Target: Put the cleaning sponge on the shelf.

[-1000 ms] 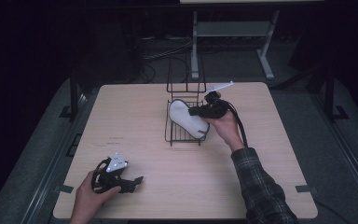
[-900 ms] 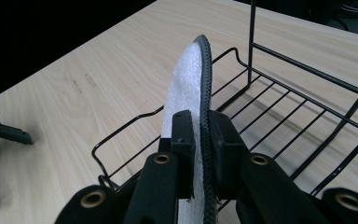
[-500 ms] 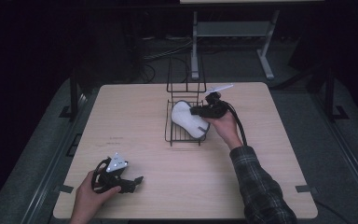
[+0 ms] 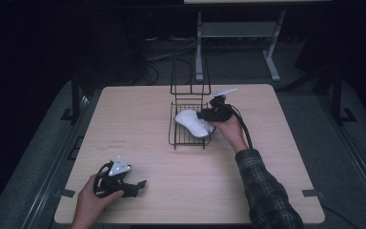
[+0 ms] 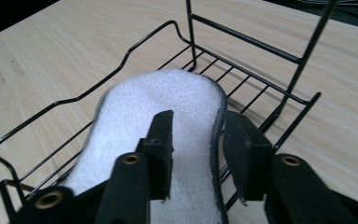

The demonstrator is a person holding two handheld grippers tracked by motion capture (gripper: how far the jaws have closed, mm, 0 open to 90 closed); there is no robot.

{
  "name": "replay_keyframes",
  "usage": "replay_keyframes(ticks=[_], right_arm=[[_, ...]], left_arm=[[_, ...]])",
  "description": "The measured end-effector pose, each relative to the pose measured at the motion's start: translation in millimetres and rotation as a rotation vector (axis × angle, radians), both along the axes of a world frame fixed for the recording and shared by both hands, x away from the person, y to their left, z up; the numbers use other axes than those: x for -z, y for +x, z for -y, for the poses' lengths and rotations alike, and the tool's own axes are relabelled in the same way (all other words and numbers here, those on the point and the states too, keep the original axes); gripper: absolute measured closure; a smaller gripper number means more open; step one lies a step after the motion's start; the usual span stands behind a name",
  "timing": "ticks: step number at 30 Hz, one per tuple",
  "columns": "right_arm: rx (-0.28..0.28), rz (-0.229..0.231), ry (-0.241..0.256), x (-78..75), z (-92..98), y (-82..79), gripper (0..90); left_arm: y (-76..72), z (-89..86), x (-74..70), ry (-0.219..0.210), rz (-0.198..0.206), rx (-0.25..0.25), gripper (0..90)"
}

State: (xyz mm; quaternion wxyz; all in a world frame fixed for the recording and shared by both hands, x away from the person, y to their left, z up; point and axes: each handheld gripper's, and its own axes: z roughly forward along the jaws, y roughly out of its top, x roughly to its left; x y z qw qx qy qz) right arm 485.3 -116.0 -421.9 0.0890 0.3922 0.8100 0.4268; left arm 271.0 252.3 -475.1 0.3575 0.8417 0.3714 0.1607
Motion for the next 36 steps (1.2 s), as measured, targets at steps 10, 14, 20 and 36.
replay_keyframes(ticks=[10, 14, 20, 36], right_arm=[[-0.003, 0.037, 0.038, -16.0, 20.2, -12.2, 82.9], [-0.030, 0.043, -0.004, -17.1, 25.2, -24.2, 89.8], [-0.086, 0.032, -0.049, -11.2, 21.5, -39.9, 89.8], [-0.176, 0.013, -0.105, 3.9, -4.0, -54.8, 89.8]], left_arm=[[0.0, 0.0, 0.0, 0.000, 0.000, 0.000, 12.4], [0.0, 0.0, 0.0, 0.000, 0.000, 0.000, 12.4], [0.0, 0.0, 0.0, -0.001, 0.000, 0.000, 12.4], [0.0, 0.1, 0.0, -0.001, 0.000, 0.000, 12.4]])
